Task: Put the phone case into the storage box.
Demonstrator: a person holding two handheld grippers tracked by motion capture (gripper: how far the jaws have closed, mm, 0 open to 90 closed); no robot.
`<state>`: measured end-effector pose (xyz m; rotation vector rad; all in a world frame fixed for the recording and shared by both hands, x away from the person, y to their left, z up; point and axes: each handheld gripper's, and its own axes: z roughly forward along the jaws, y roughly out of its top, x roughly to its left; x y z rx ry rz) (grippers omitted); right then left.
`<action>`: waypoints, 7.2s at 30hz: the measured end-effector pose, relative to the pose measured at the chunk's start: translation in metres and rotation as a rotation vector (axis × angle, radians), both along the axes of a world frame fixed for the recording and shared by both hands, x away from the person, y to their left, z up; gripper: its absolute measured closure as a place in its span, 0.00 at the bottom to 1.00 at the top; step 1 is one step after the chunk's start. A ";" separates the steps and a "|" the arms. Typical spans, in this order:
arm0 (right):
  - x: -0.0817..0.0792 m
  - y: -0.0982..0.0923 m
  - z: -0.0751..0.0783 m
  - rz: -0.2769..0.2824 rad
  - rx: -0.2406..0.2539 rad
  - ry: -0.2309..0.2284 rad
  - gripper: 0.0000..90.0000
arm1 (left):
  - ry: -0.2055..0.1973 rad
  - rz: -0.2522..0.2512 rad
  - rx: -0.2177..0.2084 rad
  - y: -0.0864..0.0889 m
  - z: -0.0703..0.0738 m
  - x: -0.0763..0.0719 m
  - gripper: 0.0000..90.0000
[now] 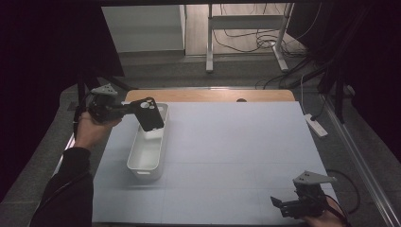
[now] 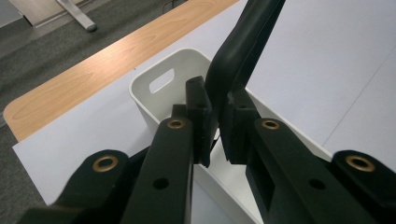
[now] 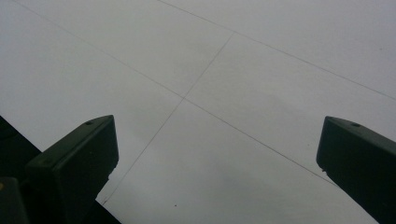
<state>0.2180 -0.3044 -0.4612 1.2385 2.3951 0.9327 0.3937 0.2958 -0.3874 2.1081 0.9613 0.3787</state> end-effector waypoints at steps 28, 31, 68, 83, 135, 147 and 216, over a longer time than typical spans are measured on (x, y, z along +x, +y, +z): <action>0.000 0.000 0.000 0.003 0.004 0.003 0.00 | 0.026 0.025 0.057 -0.009 -0.020 0.046 0.92; 0.000 0.000 0.000 0.003 0.004 0.004 0.00 | 0.027 0.023 0.061 -0.010 -0.022 0.049 0.92; 0.001 0.000 -0.001 0.015 0.005 0.017 0.00 | -0.078 0.005 0.089 -0.014 -0.044 0.075 0.91; 0.001 0.000 -0.001 0.018 0.004 0.022 0.00 | -0.083 0.080 0.080 -0.014 -0.053 0.083 0.76; -0.001 0.001 0.000 0.018 0.001 -0.001 0.00 | 0.068 0.149 -0.117 -0.006 -0.051 0.032 0.14; -0.001 0.001 0.000 0.019 0.003 -0.002 0.00 | 0.072 0.164 -0.138 -0.006 -0.054 0.012 0.07; -0.002 0.002 0.001 0.011 -0.016 -0.019 0.00 | 0.020 0.043 -0.194 -0.029 -0.065 -0.108 0.00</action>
